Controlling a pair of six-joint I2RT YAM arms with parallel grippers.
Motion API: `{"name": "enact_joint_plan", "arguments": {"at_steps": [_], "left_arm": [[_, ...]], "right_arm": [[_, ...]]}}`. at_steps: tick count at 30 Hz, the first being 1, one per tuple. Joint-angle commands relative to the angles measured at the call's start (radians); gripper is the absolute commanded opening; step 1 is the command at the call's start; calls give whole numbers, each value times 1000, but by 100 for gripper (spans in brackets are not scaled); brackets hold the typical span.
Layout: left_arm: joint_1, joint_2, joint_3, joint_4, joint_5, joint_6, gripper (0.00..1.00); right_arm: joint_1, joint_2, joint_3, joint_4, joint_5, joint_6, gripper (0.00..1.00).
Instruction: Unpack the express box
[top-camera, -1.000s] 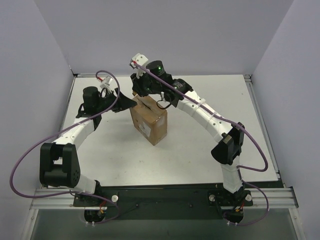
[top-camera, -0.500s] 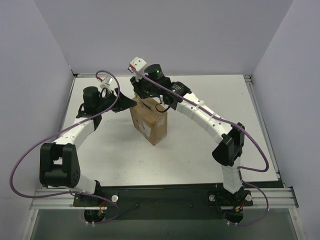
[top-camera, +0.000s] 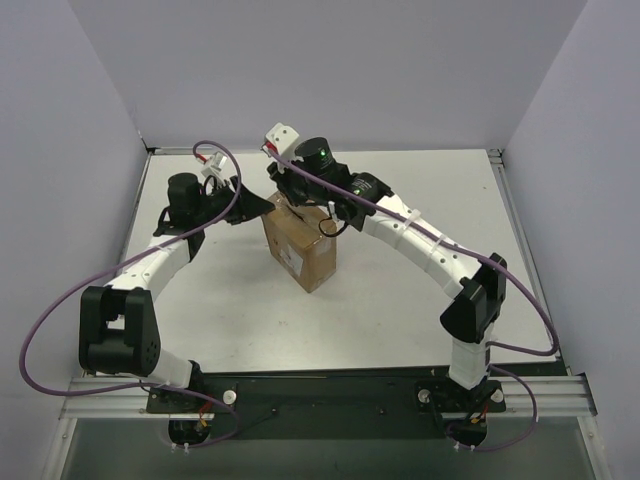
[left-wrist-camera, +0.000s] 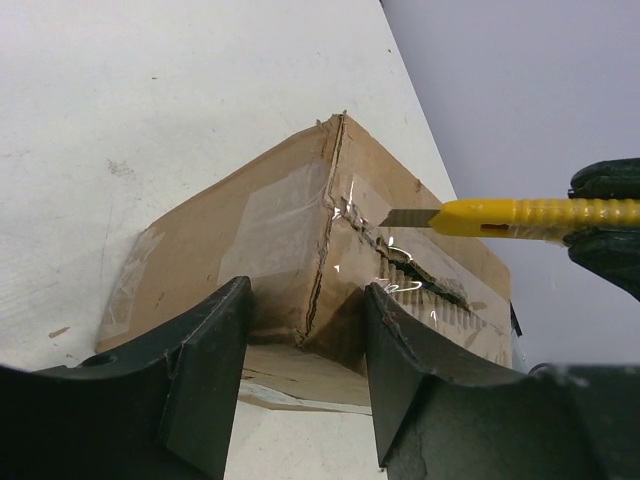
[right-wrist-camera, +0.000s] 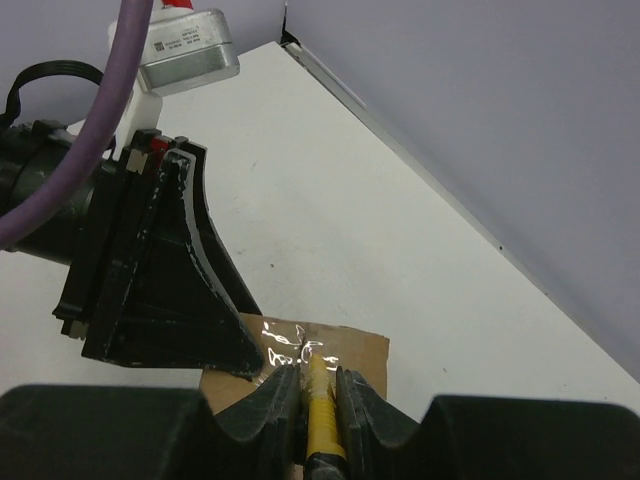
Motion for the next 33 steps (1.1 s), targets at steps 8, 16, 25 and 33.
{"name": "enact_joint_plan", "arguments": {"at_steps": [8, 16, 25, 33], "left_arm": [[-3, 5, -12, -83, -44, 21, 55], [-14, -24, -16, 58, 28, -71, 61], [-43, -42, -31, -22, -22, -13, 56], [-62, -36, -34, -36, -38, 0, 55]], "right_arm": [[18, -115, -61, -4, 111, 18, 0], [11, -98, 4, 66, 111, 58, 0], [20, -118, -119, 197, 94, 131, 0], [20, -112, -127, 185, 71, 130, 0]]}}
